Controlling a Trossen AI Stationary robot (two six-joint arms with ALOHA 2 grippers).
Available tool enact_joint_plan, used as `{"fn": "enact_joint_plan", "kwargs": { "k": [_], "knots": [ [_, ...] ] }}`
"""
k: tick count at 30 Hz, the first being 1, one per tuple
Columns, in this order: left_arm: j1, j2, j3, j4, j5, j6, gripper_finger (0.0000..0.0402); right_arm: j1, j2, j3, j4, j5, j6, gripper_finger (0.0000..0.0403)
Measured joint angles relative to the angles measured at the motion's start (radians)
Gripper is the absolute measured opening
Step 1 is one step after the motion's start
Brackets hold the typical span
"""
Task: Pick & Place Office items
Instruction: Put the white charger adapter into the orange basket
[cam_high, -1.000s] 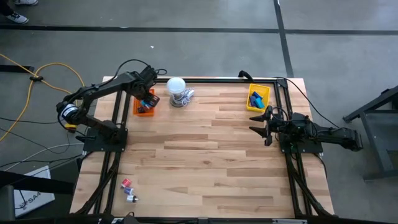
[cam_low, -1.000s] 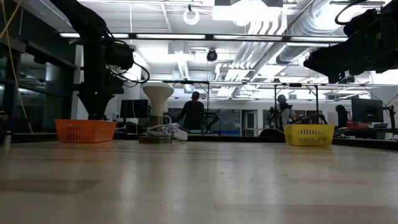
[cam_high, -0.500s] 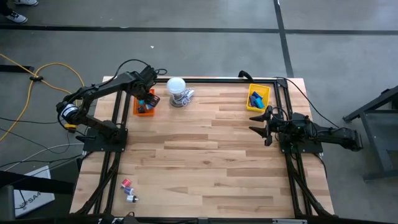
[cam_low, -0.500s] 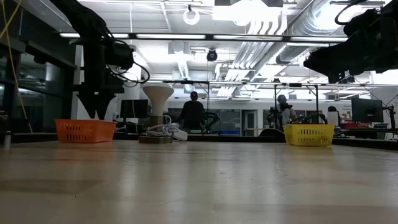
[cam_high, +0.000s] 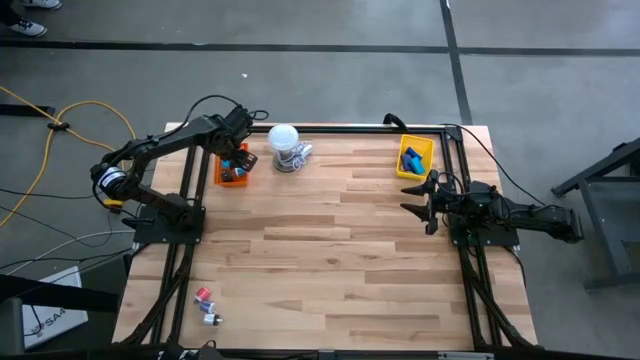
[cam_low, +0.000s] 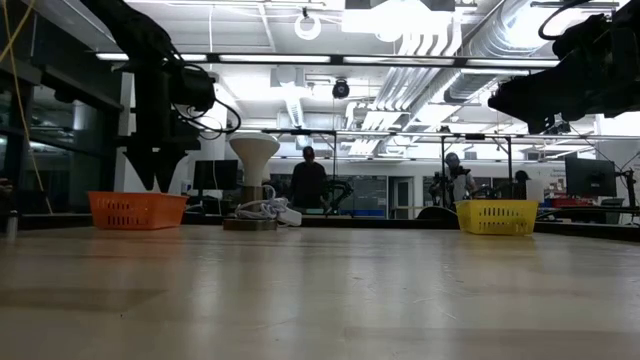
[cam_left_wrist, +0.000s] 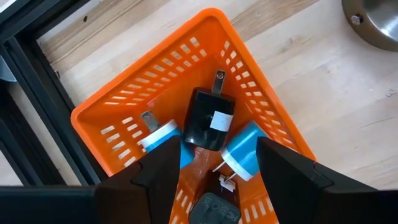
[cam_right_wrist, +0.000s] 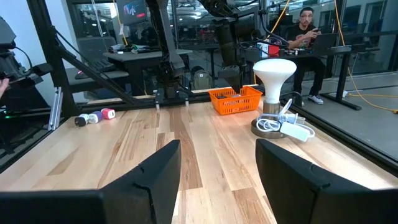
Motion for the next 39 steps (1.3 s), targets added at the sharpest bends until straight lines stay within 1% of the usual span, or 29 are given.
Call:
{"fn": "enact_joint_plan", "kwargs": {
  "k": [9,15,20,23,30,34,39],
  "knots": [
    [0.008,-0.018,0.0,-0.002,0.0,-0.011,0.0203,0.0,0.0,0.0,0.0,0.0,0.0,0.0195],
    [0.004,-0.107,0.001,-0.019,0.028,-0.007,0.0203,0.0,0.0,0.0,0.0,0.0,0.0,0.0195],
    [-0.033,-0.185,0.002,-0.054,0.069,0.001,0.0203,0.0,0.0,0.0,0.0,0.0,0.0,0.0195],
    [-0.08,-0.23,0.002,-0.083,0.094,0.001,0.0203,0.0,0.0,0.0,0.0,0.0,0.0,0.0195],
    [-0.23,-0.31,0.002,-0.096,0.1,0.037,0.0202,0.0,0.0,0.0,0.0,0.0,0.0,0.0195],
    [-0.336,-0.325,0.002,-0.097,0.1,0.047,0.0202,0.0,0.0,0.0,0.0,0.0,0.0,0.0195],
    [-0.495,-0.325,0.002,-0.097,0.101,0.047,0.0202,0.0,0.0,0.0,0.0,0.0,0.0,0.0195]
  ]
}}
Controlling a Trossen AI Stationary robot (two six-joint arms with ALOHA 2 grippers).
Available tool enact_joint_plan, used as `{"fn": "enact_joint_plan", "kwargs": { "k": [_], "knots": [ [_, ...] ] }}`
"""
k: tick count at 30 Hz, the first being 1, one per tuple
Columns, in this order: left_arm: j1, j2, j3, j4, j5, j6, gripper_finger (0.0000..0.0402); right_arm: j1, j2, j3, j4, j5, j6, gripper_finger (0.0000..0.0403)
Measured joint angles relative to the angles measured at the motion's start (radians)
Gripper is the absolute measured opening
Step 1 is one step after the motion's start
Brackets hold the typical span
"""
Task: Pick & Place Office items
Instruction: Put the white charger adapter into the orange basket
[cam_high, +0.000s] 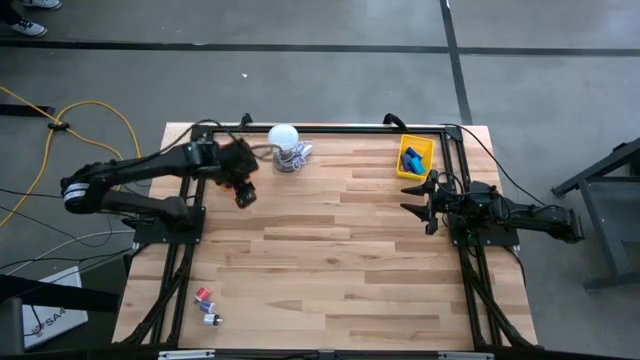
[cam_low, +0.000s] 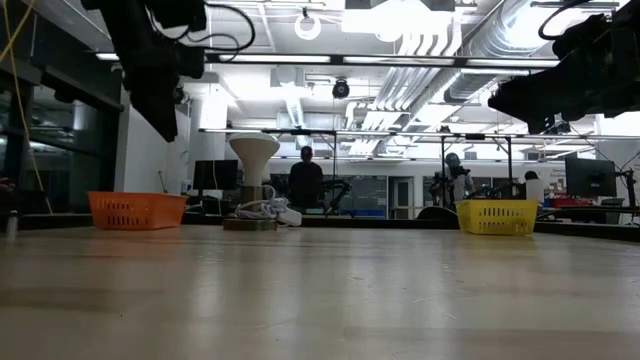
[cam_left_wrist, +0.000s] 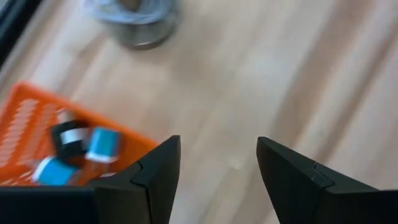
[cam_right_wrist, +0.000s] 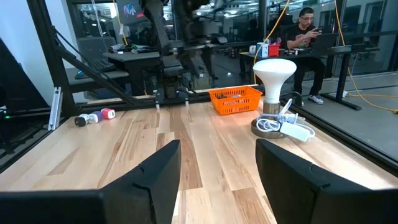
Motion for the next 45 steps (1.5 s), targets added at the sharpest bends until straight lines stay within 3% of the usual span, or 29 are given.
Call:
{"fn": "enact_joint_plan", "kwargs": {
  "k": [19,32,45],
  "knots": [
    [-0.665,0.002,0.0,0.001,0.0,-0.023,0.0202,0.0,0.0,0.0,0.0,0.0,0.0,0.0195],
    [-1.011,0.065,0.0,0.006,-0.014,-0.298,0.0202,0.0,0.0,0.0,0.0,0.0,0.0,0.0195],
    [-1.431,0.106,0.0,0.071,-0.151,-0.629,0.0202,0.0,0.0,0.0,0.0,0.0,0.0,0.0195]
  ]
}}
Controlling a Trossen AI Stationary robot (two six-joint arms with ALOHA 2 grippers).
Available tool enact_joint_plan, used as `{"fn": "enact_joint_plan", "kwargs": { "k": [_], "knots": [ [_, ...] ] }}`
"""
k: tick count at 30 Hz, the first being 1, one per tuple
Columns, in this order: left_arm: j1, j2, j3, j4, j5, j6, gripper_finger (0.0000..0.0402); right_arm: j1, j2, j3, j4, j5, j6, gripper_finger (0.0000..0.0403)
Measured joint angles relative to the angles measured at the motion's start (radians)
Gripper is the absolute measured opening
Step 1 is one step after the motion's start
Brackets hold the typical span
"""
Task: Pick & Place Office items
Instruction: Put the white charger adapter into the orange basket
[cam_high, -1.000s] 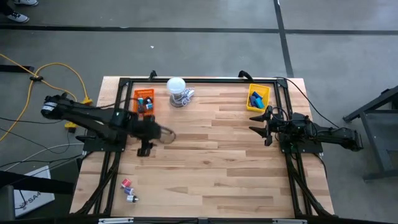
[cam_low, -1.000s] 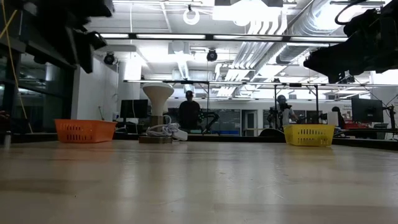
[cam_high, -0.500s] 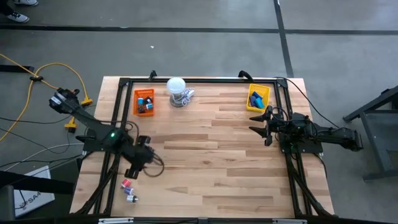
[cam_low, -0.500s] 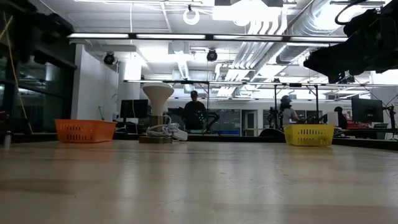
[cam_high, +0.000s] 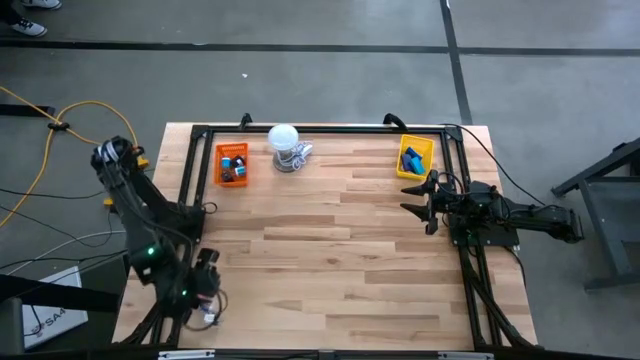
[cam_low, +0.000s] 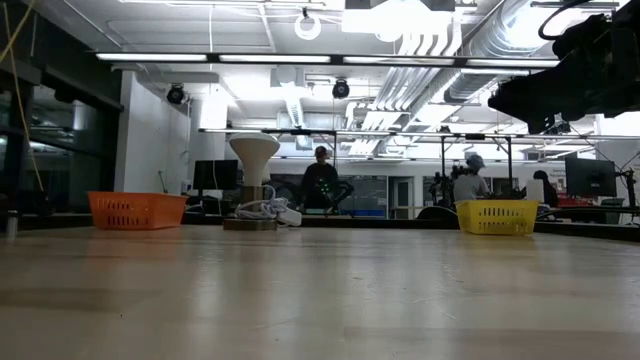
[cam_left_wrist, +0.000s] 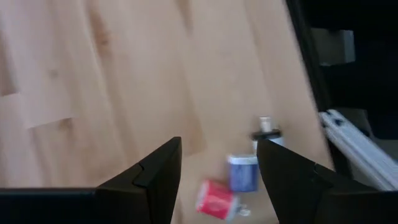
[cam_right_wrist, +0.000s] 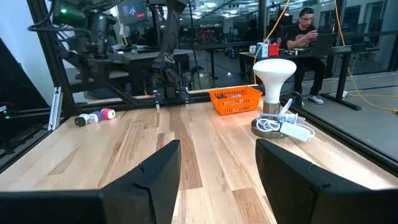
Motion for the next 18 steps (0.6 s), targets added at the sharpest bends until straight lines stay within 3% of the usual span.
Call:
{"fn": "enact_joint_plan", "kwargs": {
  "k": [6,18],
  "knots": [
    [-0.08,0.088,0.029,0.047,0.0,-0.012,0.0202,0.0,0.0,0.0,0.0,0.0,0.0,0.0195],
    [-0.13,0.266,0.148,0.034,0.012,-0.063,0.0202,0.0,0.0,0.0,0.0,0.0,0.0,0.0195]
  ]
}}
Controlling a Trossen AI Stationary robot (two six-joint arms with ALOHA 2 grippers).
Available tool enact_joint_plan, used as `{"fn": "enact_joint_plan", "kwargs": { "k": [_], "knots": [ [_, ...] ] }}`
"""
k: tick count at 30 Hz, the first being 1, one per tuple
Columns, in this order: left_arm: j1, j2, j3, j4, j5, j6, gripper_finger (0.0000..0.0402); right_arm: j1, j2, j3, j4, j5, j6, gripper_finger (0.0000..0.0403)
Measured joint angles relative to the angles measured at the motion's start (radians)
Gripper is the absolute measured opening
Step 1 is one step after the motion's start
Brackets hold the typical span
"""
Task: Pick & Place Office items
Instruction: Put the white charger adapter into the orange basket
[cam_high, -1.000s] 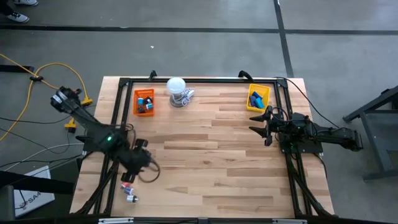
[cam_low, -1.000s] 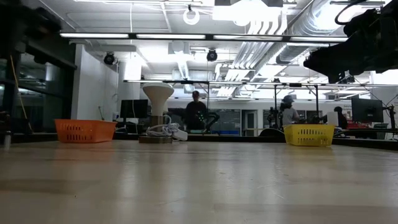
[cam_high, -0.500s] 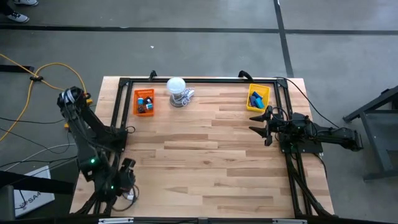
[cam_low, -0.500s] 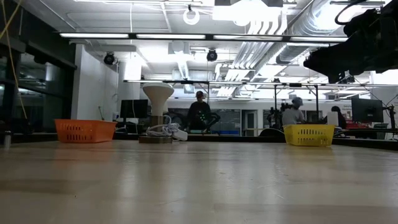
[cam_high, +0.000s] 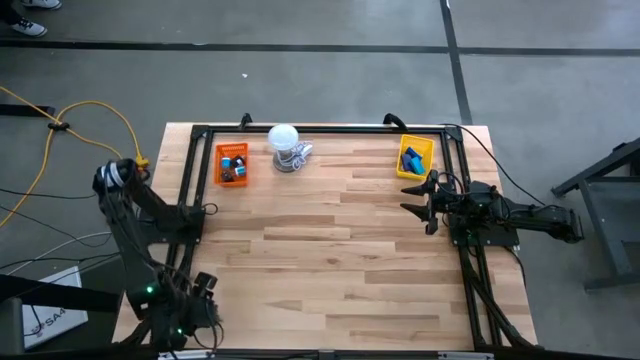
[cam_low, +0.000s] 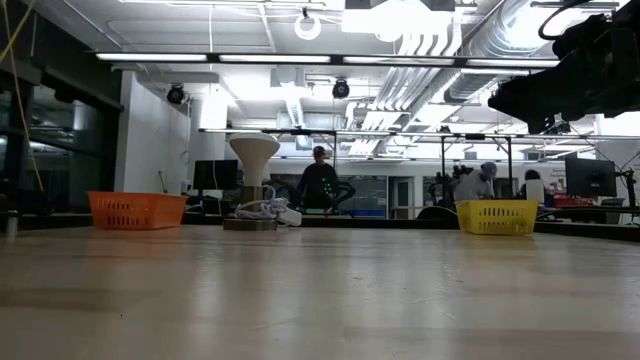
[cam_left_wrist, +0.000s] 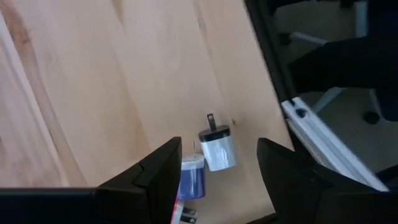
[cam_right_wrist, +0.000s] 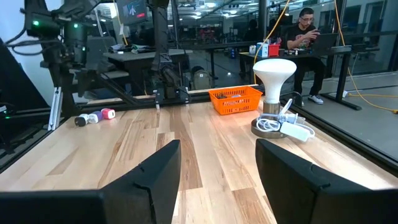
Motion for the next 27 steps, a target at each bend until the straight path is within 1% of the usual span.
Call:
{"fn": "enact_joint_plan", "kwargs": {
  "k": [7,13,27],
  "knots": [
    [-0.002,0.084,0.001,-0.002,0.012,-0.054,0.0202,0.0,0.0,0.0,0.0,0.0,0.0,0.0195],
    [-0.002,0.121,0.001,0.005,0.03,-0.096,0.0202,0.0,0.0,0.0,0.0,0.0,0.0,0.0195],
    [-0.003,0.186,0.002,0.056,0.072,-0.129,0.0202,0.0,0.0,0.0,0.0,0.0,0.0,0.0195]
  ]
}}
